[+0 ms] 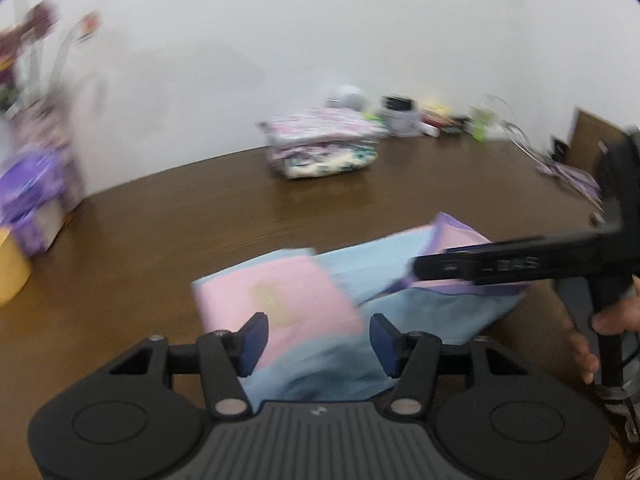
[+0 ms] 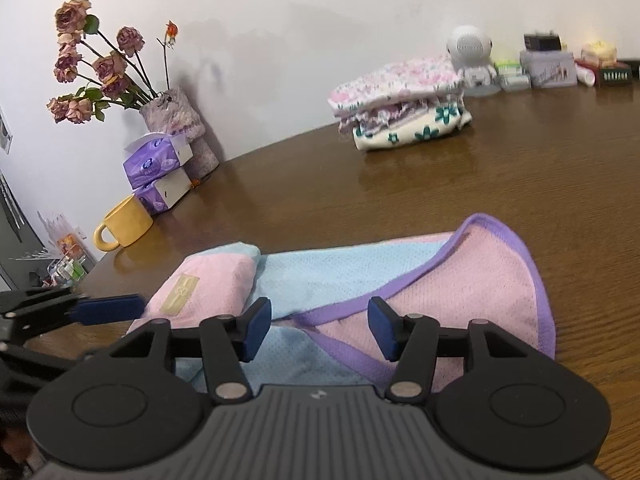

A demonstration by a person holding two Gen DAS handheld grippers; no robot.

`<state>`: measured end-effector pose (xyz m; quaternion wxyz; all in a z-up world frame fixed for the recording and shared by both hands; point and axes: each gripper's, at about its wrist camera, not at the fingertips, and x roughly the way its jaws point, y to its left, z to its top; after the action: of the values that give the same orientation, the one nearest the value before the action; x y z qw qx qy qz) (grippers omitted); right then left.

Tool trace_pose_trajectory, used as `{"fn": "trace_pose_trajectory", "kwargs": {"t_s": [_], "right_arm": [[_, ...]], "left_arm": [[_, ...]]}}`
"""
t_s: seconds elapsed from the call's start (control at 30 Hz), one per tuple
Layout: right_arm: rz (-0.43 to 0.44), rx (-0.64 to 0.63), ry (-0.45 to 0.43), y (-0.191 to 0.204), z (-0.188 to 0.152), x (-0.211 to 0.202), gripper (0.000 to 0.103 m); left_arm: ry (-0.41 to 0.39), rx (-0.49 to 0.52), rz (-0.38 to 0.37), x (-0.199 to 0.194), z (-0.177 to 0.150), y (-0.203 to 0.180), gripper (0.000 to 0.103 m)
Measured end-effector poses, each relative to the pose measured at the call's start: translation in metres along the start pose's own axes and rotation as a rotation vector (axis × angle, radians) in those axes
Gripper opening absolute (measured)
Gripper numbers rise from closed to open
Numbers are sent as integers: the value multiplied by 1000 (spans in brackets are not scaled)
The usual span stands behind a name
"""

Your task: Fold clothes

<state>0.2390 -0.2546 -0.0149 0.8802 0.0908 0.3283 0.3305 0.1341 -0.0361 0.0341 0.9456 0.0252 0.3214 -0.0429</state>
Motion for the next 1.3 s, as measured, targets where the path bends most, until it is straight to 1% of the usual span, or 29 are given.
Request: {"fn": "trace_pose_trajectory", "kwargs": {"t_s": [0.07, 0.13, 0.23, 0.3, 0.37, 0.43, 0.5, 0.53, 0.57, 0.63, 0.7, 0.77, 0.83, 0.87, 0.9, 0.93, 1.03, 1.1, 1.3], "right_arm": [[-4, -28, -14, 6, 0, -3, 55], [3, -67, -19, 16, -1, -5, 55], [45, -116, -8, 36, -6, -7, 54], [80, -146, 0, 51, -10, -10, 54], [88, -202, 6, 67, -16, -12, 54], [80, -267, 14, 82, -23, -15, 54], [72, -305, 43, 93, -30, -12, 54], [67, -317, 55, 97, -34, -10, 53], [58, -326, 60, 101, -36, -8, 48], [30, -338, 63, 108, -41, -5, 44], [5, -334, 66, 112, -44, -3, 41], [-18, -320, 66, 114, -45, 0, 32], [-38, -296, 62, 113, -46, -1, 25], [-50, -288, 66, 113, -46, 0, 21], [-60, -280, 69, 112, -46, 1, 18], [-63, -275, 71, 113, -47, 1, 12], [-81, -289, 65, 116, -50, -1, 8], [-96, -302, 59, 118, -51, -3, 8], [-124, -306, 70, 115, -53, -2, 6]], "left_arm": [[6, -86, 10, -6, -8, 21, 55], [16, -158, -2, -10, -16, 37, 55], [45, -243, -63, -12, -26, 55, 55], [55, -260, -110, -13, -32, 60, 55], [52, -236, -132, -16, -38, 61, 55], [46, -191, -109, -17, -42, 60, 53], [41, -157, -96, -14, -45, 57, 51], [39, -142, -91, -13, -46, 56, 47], [35, -138, -99, -11, -47, 55, 44], [29, -132, -113, -11, -49, 56, 36], [25, -128, -126, -10, -50, 58, 35], [20, -125, -139, -9, -51, 59, 31], [17, -120, -146, -8, -52, 60, 29], [16, -118, -147, -7, -52, 61, 26], [14, -117, -149, -6, -53, 62, 17], [12, -119, -152, -6, -53, 62, 14], [-1, -116, -157, -6, -55, 63, 11], [-6, -119, -163, -7, -56, 65, 9], [0, -120, -162, -7, -60, 66, 9]]}}
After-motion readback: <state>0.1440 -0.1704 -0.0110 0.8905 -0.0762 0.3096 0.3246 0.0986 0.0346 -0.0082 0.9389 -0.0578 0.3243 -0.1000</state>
